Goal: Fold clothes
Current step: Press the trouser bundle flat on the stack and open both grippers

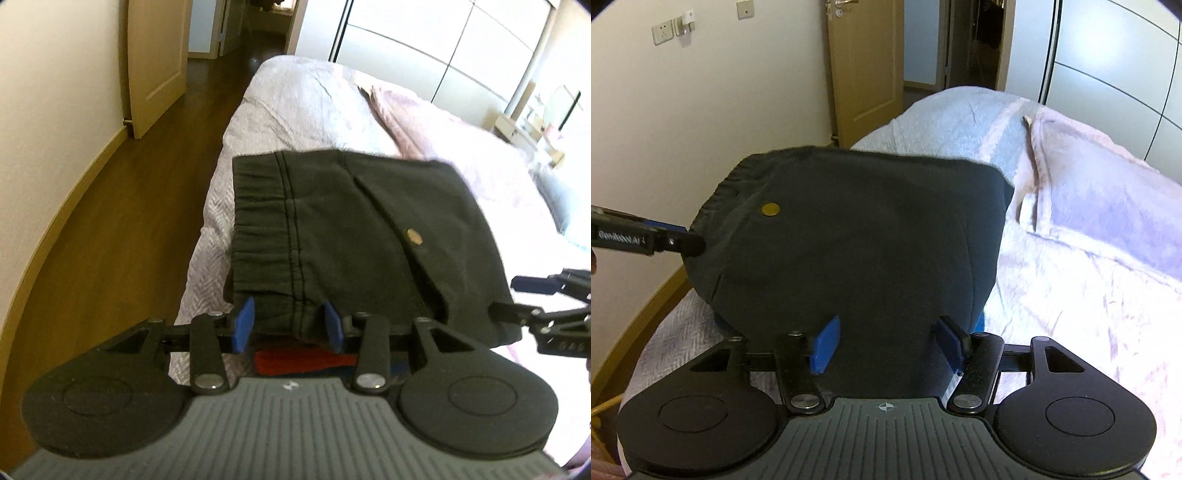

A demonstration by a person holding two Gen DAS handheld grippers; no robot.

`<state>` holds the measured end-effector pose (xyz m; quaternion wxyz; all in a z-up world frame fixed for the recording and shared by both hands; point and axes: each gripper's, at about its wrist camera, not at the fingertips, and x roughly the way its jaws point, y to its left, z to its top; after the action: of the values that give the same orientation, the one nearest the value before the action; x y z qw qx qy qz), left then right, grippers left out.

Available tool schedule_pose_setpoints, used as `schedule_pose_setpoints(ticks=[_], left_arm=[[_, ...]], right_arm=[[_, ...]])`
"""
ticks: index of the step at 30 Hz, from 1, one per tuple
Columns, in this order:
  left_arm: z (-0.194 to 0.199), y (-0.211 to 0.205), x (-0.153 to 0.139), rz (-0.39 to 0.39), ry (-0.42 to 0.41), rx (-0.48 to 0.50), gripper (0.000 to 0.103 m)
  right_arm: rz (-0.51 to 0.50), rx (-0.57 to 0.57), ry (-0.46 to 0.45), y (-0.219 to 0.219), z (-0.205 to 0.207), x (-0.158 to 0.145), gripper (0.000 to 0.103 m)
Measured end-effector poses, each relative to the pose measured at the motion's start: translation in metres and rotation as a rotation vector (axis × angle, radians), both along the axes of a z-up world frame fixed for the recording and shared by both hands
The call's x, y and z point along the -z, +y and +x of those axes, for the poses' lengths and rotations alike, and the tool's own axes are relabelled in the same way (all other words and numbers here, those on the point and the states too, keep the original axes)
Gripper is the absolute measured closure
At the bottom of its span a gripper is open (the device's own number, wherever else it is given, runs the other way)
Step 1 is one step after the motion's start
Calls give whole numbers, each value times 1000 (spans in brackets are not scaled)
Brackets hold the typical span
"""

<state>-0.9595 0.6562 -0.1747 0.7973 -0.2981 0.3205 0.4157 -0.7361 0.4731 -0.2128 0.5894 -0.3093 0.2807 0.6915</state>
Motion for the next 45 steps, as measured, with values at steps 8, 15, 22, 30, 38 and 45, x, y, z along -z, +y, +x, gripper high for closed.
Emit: schedule_pose_setpoints(ticks=[8,15,22,30,38,45], left_arm=[[1,-9,-33,56,-52,54,72],[18,-9,8,36,51,98,74],[9,-17,32,18,64,58,72],[10,-9,32,13,74,4,70],[9,-9,-2,-33,49,-107,72],[12,-20,-32,-71,117,-183,72]], right_arm=[[38,48,75,-6,8,-17,43],[-35,59,96,12,0,-4,43],[-84,30,24,9,-10,17,42],[-101,58,32,16,-14,21,34],[-74,84,84,-1,-16,-4,34],[-52,106,108,-21,-15,-16,34]])
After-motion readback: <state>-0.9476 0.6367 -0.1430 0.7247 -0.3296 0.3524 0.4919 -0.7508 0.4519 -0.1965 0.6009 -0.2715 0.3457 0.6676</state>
